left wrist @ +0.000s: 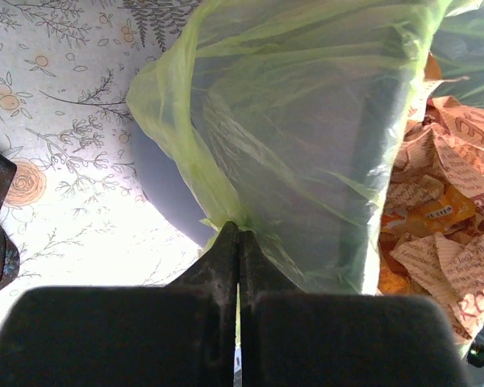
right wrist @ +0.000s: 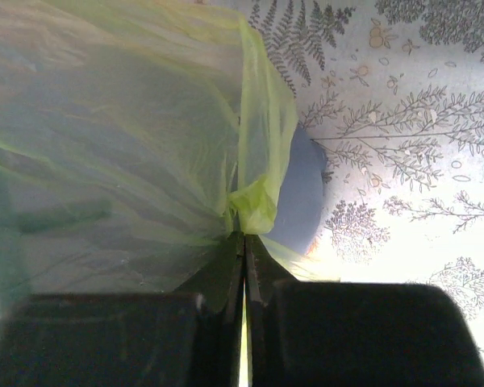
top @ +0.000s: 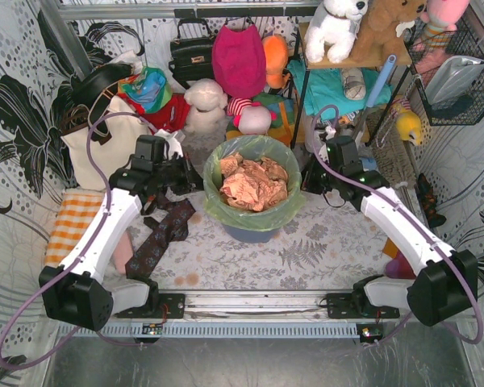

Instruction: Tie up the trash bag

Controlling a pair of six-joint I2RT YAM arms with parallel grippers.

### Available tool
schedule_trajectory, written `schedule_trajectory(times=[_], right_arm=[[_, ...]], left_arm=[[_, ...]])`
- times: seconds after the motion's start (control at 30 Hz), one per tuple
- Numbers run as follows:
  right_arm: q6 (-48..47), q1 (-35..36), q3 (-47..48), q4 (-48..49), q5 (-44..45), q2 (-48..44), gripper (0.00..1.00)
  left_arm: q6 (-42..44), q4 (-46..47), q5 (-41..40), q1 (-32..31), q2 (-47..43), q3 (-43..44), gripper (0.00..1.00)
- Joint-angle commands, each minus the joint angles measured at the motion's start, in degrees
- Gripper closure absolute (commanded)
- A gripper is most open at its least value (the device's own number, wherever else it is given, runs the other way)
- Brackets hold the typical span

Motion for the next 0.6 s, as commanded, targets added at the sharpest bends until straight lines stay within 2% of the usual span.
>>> schedule_trajectory(times=[0.0, 0.23, 0.57], right_arm=[[-0.07, 0.48, 3.21, -1.93, 3.65, -1.84, 1.0], [-0.21, 0.48, 3.96, -8.7, 8.33, -7.16, 1.0], [1.23, 0.48, 5.92, -11.65, 7.17, -11.69, 1.0]], left_arm=[[1.77, -1.15, -0.19, 0.15, -1.82, 2.93, 1.0], [0.86, -3.02, 0.54, 0.2, -4.83, 1.83, 1.0], [1.17, -6.21, 1.1, 0.2, -5.86, 5.97, 1.0]])
